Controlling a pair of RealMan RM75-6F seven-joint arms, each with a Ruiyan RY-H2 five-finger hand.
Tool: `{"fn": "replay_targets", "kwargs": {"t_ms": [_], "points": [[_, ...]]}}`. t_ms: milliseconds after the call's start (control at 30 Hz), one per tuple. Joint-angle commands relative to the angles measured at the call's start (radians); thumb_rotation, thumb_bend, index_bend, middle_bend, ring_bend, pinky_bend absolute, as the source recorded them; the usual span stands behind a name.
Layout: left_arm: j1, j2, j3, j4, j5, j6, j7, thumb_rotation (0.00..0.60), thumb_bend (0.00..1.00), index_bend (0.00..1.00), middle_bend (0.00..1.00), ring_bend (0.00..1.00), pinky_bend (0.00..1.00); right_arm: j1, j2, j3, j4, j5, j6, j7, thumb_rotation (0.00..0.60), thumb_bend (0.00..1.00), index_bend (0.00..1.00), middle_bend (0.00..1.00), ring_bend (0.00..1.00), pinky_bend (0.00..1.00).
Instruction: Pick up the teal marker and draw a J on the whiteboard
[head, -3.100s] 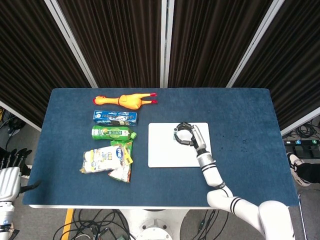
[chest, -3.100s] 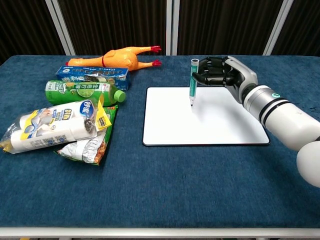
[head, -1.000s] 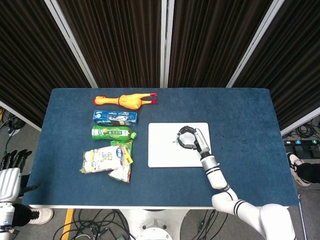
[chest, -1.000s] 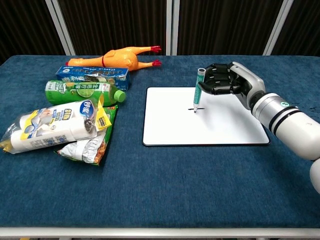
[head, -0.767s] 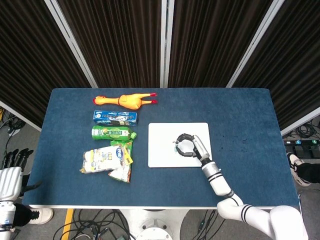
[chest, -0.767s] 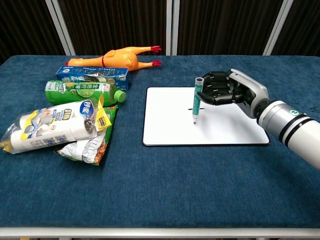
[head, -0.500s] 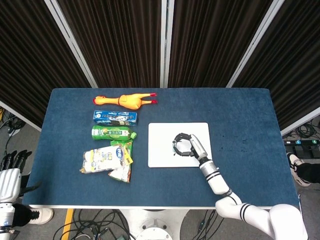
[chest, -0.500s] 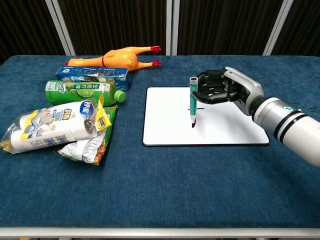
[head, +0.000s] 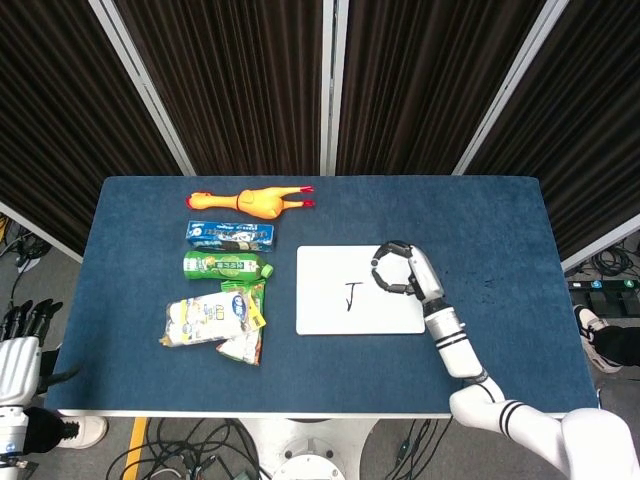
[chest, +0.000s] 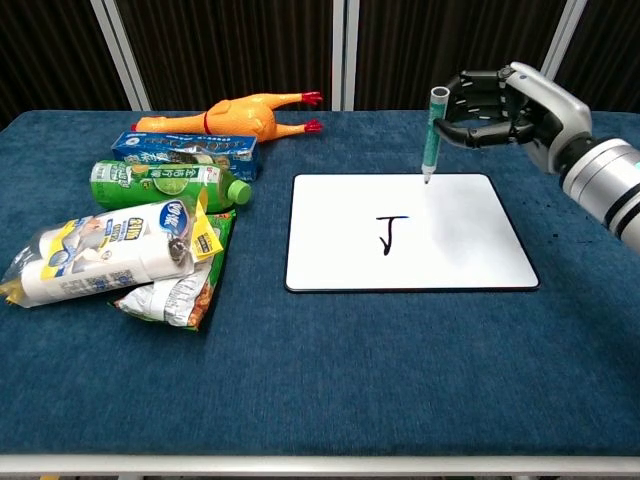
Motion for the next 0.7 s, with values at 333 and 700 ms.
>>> {"fn": "replay_targets", "kwargs": {"t_ms": [333, 700], "points": [[-0.006, 0.012, 0.003, -0.034, 0.007, -0.004, 0.027, 0.6, 0.0, 0.13, 0.09, 0.0, 0.0, 0.013, 0.169, -0.207, 0.262, -0.214, 0.02, -0.833, 0.6, 0.53, 0.73, 0.6, 0.34, 0.04], [-0.01, 0.02, 0.006, -0.06, 0.005, -0.011, 0.047, 0.6, 0.0, 0.13, 0.09, 0.0, 0.0, -0.011, 0.089, -0.279, 0.407, -0.244, -0.009, -0.984, 0.6, 0.52, 0.7, 0.56, 0.29, 0.0]]}}
